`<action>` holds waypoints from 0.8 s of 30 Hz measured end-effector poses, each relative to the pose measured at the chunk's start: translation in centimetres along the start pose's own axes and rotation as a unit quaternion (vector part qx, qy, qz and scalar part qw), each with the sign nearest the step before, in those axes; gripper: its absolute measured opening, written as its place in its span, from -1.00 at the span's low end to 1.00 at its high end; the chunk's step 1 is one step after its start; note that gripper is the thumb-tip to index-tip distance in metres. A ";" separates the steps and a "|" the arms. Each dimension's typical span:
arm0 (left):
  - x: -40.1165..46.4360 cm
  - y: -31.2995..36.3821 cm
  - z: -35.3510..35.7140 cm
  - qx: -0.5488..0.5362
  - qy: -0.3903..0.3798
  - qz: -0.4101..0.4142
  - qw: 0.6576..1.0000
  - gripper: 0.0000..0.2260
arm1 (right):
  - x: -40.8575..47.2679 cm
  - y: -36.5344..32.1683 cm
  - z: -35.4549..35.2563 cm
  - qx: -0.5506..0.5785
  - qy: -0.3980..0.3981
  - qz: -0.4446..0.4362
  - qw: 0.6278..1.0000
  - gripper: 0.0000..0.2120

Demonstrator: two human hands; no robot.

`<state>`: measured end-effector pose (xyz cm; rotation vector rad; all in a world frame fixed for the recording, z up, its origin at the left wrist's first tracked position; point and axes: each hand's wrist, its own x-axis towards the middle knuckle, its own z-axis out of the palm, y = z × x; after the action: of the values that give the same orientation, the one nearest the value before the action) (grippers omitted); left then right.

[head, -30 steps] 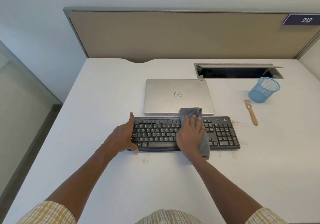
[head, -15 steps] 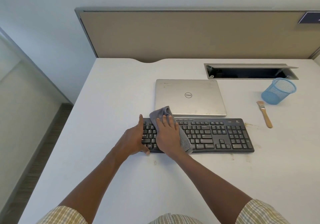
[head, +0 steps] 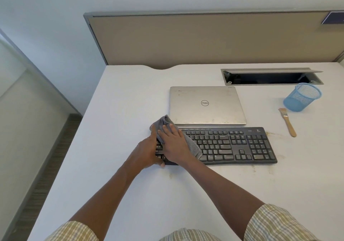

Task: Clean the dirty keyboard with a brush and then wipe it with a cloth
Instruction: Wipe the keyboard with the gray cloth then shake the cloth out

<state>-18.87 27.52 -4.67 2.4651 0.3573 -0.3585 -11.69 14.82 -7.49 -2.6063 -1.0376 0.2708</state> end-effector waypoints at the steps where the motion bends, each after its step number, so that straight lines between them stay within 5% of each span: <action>1: -0.1 0.0 0.0 -0.002 0.005 0.002 1.000 0.38 | -0.1 0.1 -0.1 -0.002 -0.004 -0.008 1.000 -0.47; 10: -2.4 -0.6 1.1 0.197 0.180 0.040 0.963 0.34 | -2.6 1.2 -0.7 -0.026 -0.071 -0.092 0.993 -0.49; 20: -3.3 0.3 1.9 0.260 0.184 0.098 0.943 0.22 | -5.3 1.8 -1.3 -0.070 -0.089 -0.181 0.977 -0.48; 24: -3.0 -0.7 2.4 0.241 0.120 0.149 0.951 0.18 | -6.5 2.3 -1.4 -0.075 -0.075 -0.200 0.974 -0.42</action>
<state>-22.29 26.09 -5.86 2.9977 -0.0201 -0.0124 -14.49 8.43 -6.61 -2.4568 -1.6613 0.3034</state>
